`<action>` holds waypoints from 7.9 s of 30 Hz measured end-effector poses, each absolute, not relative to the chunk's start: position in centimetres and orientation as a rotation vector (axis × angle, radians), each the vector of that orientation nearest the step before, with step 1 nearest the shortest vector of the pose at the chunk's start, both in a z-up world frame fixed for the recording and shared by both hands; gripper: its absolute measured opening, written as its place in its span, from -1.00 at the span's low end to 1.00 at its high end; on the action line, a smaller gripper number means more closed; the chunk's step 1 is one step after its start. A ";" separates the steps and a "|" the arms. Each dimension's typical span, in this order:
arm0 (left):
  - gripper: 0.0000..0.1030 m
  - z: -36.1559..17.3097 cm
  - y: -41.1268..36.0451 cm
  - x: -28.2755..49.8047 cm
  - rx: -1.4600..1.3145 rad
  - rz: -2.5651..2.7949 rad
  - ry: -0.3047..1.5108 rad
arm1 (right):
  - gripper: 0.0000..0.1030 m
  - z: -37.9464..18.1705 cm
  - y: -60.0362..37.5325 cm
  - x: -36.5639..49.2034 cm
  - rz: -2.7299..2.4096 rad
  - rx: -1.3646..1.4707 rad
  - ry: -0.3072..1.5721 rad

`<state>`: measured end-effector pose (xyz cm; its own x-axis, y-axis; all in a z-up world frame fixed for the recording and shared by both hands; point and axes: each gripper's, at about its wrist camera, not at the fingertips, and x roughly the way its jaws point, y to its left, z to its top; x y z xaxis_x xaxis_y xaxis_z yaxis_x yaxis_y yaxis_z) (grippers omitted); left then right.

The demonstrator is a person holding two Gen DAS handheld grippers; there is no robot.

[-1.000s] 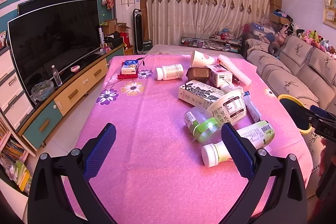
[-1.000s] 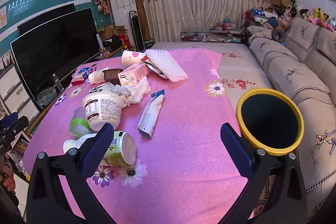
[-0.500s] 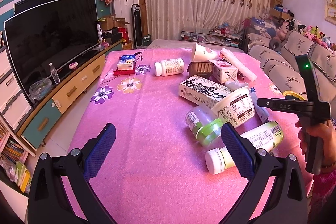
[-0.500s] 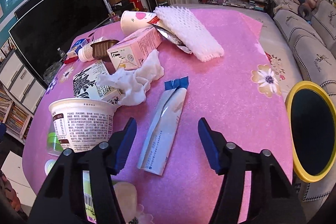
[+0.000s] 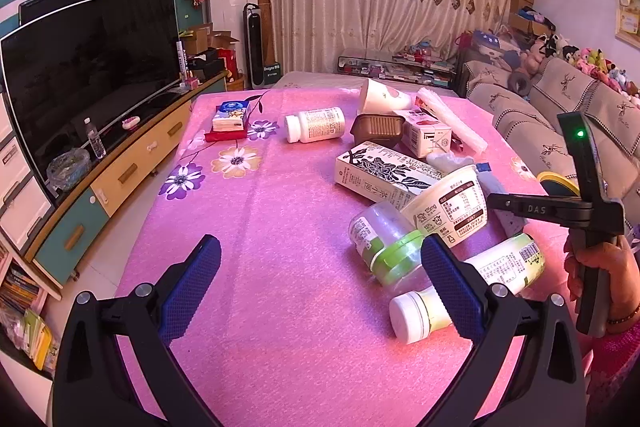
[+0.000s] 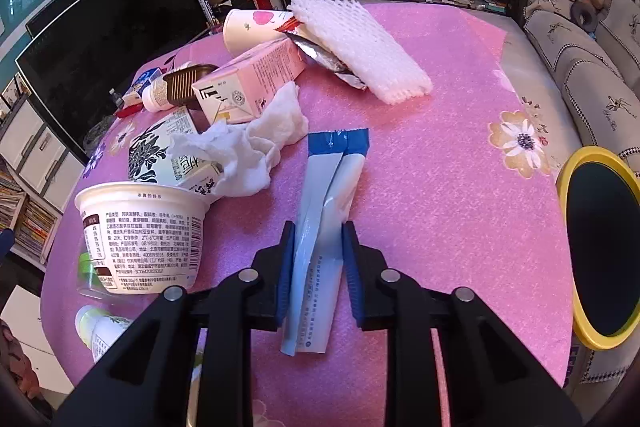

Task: Collect trash
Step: 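Grasp the white toothpaste tube with blue cap with the right gripper, then carry the tube over the yellow-rimmed bin and open the right gripper, then grasp the white plastic cup rim with the left gripper, then carry the cup into the bin and open the left gripper, then grasp the strawberry milk carton with the right gripper, then drop the milk carton into the bin by opening the right gripper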

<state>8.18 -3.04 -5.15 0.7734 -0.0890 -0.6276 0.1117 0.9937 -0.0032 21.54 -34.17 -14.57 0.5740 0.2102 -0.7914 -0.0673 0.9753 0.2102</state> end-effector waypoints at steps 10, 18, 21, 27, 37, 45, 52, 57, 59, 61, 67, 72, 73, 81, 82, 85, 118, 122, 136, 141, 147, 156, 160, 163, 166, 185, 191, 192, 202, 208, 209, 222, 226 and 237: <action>0.91 -4.9 -4.9 8.4 0.064 -0.146 0.674 | -0.56 -11.9 -44.9 19.3 -0.015 0.256 0.851; 0.91 -5.4 -7.0 8.9 0.084 -0.183 0.693 | -0.56 -17.3 -58.4 20.9 -0.285 0.383 0.941; 0.91 -5.5 -7.8 9.1 0.098 -0.194 0.694 | -0.55 -20.1 -60.9 21.8 -0.339 0.408 0.999; 0.91 -5.5 -8.9 9.6 0.102 -0.216 0.702 | -0.48 -23.7 -63.2 22.6 -0.406 0.424 1.062; 0.91 -5.9 -10.5 9.7 0.124 -0.266 0.708 | -0.19 -22.1 -63.4 21.4 -0.419 0.401 1.009; 0.91 -5.4 -12.0 11.1 0.143 -0.391 0.704 | -0.09 -18.8 -59.7 19.1 -0.351 0.364 0.945; 0.91 -5.5 -14.4 13.8 0.211 -0.504 0.699 | -0.07 -17.6 -58.1 18.4 -0.312 0.357 0.934; 0.91 -6.5 -15.6 16.0 0.238 -0.553 0.748 | -0.06 -17.4 -58.1 18.3 -0.317 0.360 0.935; 0.91 -7.0 -16.1 16.8 0.256 -0.560 0.771 | -0.06 -17.6 -58.3 18.2 -0.318 0.363 0.937; 0.91 -7.4 -16.4 17.3 0.266 -0.585 0.792 | -0.06 -17.6 -58.4 18.1 -0.319 0.365 0.939; 0.91 -7.6 -17.8 16.3 0.286 -0.677 0.835 | -0.05 -17.9 -58.8 18.1 -0.318 0.372 0.939; 0.91 -7.1 -18.9 15.6 0.239 -0.773 0.875 | -0.05 -17.9 -58.3 18.3 -0.301 0.371 0.937; 0.91 -6.9 -19.1 15.6 0.235 -0.780 0.875 | -0.05 -17.9 -58.3 18.3 -0.298 0.371 0.936; 0.32 -7.0 -20.9 16.3 0.218 -0.817 0.914 | -0.04 -17.8 -58.6 17.8 -0.292 0.382 0.928; 0.28 -7.1 -21.2 16.3 0.227 -0.816 0.919 | -0.04 -17.8 -58.7 17.8 -0.293 0.384 0.927; -0.08 -7.5 -21.7 16.5 0.251 -0.803 0.936 | -0.04 -17.9 -58.9 17.7 -0.296 0.390 0.924; -0.86 -6.3 -44.1 17.7 0.410 -0.926 0.934 | -0.03 -11.5 -63.1 6.9 -0.425 0.384 0.690; -0.86 -8.5 -48.9 18.4 0.397 -0.891 0.957 | -0.02 -10.9 -64.3 5.0 -0.441 0.391 0.665; -0.86 -16.3 -58.0 20.8 0.390 -0.744 1.034 | -0.01 -12.0 -67.0 2.7 -0.458 0.417 0.678; -0.85 -18.9 -59.0 21.6 0.403 -0.698 1.078 | -0.01 -12.5 -67.3 2.9 -0.455 0.421 0.690; -0.78 -20.1 -58.8 22.0 0.395 -0.677 1.106 | -0.01 -12.6 -67.6 2.9 -0.456 0.428 0.688; -0.36 -18.3 -56.9 21.6 0.347 -0.670 1.081 | -0.01 -12.0 -66.9 2.8 -0.455 0.419 0.679; -0.11 -15.1 -54.2 20.4 0.278 -0.689 1.032 | -0.01 -11.8 -66.6 3.0 -0.453 0.411 0.680; 0.17 -11.9 -51.1 18.8 0.228 -0.703 0.945 | -0.01 -11.7 -65.9 3.3 -0.443 0.404 0.685; 0.40 -9.0 -47.1 17.4 0.169 -0.705 0.867 | -0.01 -11.8 -65.0 3.9 -0.425 0.394 0.694; 0.65 -2.6 -11.9 13.3 0.021 -0.290 0.659 | 0.00 -10.8 -45.6 14.2 -0.006 0.182 0.787; 0.69 -4.5 -3.6 13.5 -0.034 -0.142 0.671 | 0.00 -10.7 -37.7 19.3 0.153 0.133 0.830; 0.69 -4.8 -3.0 13.3 -0.042 -0.134 0.676 | 0.00 -10.7 -36.8 20.0 0.175 0.129 0.836; 0.69 -6.3 -0.6 13.9 -0.094 -0.128 0.706 | 0.00 -9.4 -27.1 27.0 0.226 -0.023 0.854; 0.70 -6.4 -0.4 14.1 -0.104 -0.124 0.709 | 0.00 -11.6 -25.1 29.8 0.160 -0.089 0.909; 0.70 -6.5 -0.4 14.0 -0.104 -0.121 0.711 | 0.00 -11.7 -25.3 30.1 0.164 -0.081 0.921; 0.70 -7.0 -1.8 13.9 -0.086 -0.137 0.724 | -0.01 -12.7 -25.1 32.1 0.121 -0.097 0.983; 0.70 -7.0 -2.0 14.0 -0.080 -0.139 0.722 | -0.01 -12.0 -26.2 31.1 0.112 -0.092 0.948; 0.70 -6.6 -3.0 13.7 -0.065 -0.159 0.710 | -0.04 -7.2 -30.4 24.4 0.190 0.045 0.784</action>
